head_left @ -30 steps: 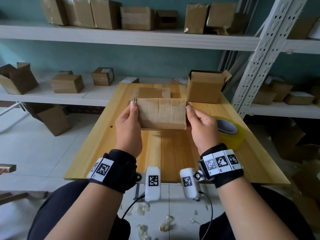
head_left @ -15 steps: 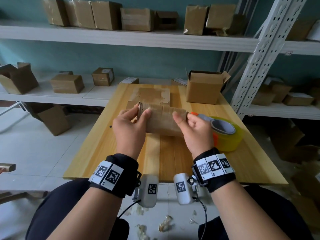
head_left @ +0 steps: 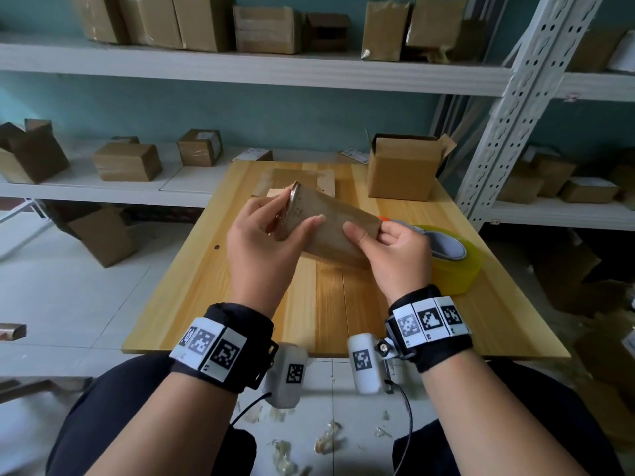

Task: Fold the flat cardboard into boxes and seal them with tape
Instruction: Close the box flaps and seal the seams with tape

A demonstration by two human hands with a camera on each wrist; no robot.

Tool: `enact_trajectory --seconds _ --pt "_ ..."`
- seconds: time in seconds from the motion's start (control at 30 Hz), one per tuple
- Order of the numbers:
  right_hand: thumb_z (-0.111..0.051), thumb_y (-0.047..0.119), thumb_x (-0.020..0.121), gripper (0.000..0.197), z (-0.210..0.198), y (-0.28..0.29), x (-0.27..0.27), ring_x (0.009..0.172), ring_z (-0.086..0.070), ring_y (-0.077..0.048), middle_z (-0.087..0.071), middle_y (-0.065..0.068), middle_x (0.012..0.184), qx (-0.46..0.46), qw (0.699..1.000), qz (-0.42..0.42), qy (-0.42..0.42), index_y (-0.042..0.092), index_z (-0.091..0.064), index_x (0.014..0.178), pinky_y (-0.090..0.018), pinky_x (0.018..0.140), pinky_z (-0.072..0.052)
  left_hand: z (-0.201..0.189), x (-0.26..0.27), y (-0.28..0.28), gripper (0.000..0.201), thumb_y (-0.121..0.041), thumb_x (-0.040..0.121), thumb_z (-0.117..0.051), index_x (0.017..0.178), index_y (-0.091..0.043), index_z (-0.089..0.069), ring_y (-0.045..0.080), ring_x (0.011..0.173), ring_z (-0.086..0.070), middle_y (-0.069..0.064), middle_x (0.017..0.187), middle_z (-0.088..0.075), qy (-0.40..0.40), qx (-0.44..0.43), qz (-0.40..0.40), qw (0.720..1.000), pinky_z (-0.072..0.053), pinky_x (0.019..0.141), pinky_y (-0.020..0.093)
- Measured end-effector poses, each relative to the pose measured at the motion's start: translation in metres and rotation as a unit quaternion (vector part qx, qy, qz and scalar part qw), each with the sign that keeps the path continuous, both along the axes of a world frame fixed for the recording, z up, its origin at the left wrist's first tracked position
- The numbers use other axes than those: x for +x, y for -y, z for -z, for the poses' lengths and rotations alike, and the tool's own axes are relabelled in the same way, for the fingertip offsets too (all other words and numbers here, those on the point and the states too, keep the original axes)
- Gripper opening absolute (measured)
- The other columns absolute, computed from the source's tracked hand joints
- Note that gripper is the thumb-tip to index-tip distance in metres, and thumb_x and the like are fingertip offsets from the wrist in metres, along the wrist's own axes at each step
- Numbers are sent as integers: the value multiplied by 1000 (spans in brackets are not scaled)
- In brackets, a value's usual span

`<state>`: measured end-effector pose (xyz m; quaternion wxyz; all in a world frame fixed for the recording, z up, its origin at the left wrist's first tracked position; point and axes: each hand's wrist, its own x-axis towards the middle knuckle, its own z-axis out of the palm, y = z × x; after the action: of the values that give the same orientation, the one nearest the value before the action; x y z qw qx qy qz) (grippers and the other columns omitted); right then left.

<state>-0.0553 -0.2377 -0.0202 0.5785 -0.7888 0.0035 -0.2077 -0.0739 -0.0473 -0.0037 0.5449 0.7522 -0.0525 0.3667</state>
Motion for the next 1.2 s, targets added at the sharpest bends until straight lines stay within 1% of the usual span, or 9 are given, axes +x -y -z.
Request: enact_trajectory --seconds 0.13,0.27,0.43,0.63,0.8,0.93,1.03,1.1,1.2 --pt "-77 73 77 78 -1 3 3 117 -69 -2 -76 7 125 -11 999 -15 31 17 -72 132 -35 102 -58 4 6 -11 56 -35 73 -98 122 -15 -79 3 101 -75 -8 107 -80 -85 -157 46 983 -62 91 26" --pt "-84 49 83 62 -10 8 0 113 -70 3 -76 6 124 -14 997 -4 71 14 -71 133 -29 98 -60 11 5 -9 61 -54 71 -95 119 -20 -79 8 106 -73 -7 113 -78 -123 -86 44 988 -64 90 36" --pt "-86 39 84 64 -20 17 -5 121 -66 1 -72 6 133 -27 997 -46 57 17 -65 141 -31 101 -59 9 3 -11 28 -29 82 -92 105 -14 -84 24 95 -80 3 98 -83 -151 -207 121 959 -66 82 40" --pt "-83 32 89 54 -21 18 -10 116 -67 5 -72 9 127 -16 995 -38 95 16 -66 138 -22 94 -59 6 1 -11 21 -37 86 -86 89 -16 -86 33 94 -78 11 92 -81 -172 -219 109 954 -65 85 53" --pt "-80 34 92 37 -25 24 -8 106 -69 9 -76 15 112 -1 993 29 112 17 -76 125 -24 94 -60 -5 -6 -9 52 -62 84 -72 96 -13 -83 12 105 -77 -1 102 -83 -206 -253 162 931 -64 87 34" --pt "-80 39 91 32 -31 26 -12 102 -71 8 -74 25 100 1 994 16 104 20 -79 117 -30 93 -62 -3 -5 -14 34 -35 92 -81 109 -6 -83 25 108 -77 5 106 -82 -194 -244 162 936 -64 93 44" --pt "-82 39 89 25 -36 27 -18 85 -76 -4 -78 20 85 7 991 27 133 22 -82 106 -34 79 -65 -6 -3 -18 47 -53 89 -75 106 -10 -83 18 96 -78 4 103 -82 -191 -274 141 932 -62 77 30" --pt "-84 38 87 24 -38 26 -22 73 -75 -9 -78 18 77 27 988 21 149 21 -83 104 -27 67 -63 -7 -1 -21 49 -58 89 -74 104 -12 -83 14 90 -77 5 101 -82 -186 -278 137 932 -62 74 28" --pt "-85 33 85 31 -37 20 -27 87 -75 1 -78 16 92 13 986 -18 166 14 -81 109 -17 74 -60 -3 1 -18 28 -37 97 -76 104 -11 -84 11 86 -74 5 96 -82 -177 -248 120 945 -65 78 39"
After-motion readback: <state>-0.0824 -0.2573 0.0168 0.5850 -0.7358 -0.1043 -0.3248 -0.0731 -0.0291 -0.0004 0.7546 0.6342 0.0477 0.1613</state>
